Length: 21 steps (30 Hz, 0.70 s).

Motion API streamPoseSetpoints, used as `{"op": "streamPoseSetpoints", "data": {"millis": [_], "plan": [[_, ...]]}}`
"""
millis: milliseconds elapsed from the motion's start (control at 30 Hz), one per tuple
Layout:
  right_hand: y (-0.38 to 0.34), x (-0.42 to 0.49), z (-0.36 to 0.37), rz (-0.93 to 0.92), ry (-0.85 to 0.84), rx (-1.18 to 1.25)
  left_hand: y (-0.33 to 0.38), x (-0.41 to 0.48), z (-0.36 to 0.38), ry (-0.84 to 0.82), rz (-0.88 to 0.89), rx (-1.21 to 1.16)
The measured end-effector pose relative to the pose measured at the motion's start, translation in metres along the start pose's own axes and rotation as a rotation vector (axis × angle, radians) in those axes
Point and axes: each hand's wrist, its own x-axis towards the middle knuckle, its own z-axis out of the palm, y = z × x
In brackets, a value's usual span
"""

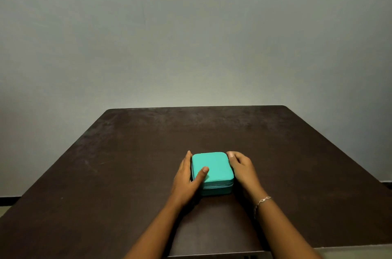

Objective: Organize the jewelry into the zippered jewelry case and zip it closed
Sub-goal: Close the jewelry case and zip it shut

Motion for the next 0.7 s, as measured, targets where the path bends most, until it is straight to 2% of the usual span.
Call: {"op": "streamPoseSetpoints", "data": {"millis": [100,200,367,567,700], "plan": [[-0.001,-0.027,0.004,0.057,-0.038,0.240,-0.001,-0.004,0.007,0.181,-0.046,-0.129],[0.002,-0.044,0.006,0.037,-0.080,0.314,-0.002,-0.011,0.018,0.258,-0.102,-0.315],[0.006,-0.051,0.009,0.009,-0.161,0.350,0.005,-0.008,0.026,0.178,-0.102,-0.492],[-0.009,-0.035,0.013,0.006,-0.208,0.379,0.011,0.018,0.013,0.123,-0.091,-0.509],[-0.019,-0.008,0.021,-0.014,-0.224,0.300,0.012,0.044,0.002,0.095,-0.112,-0.490]]}}
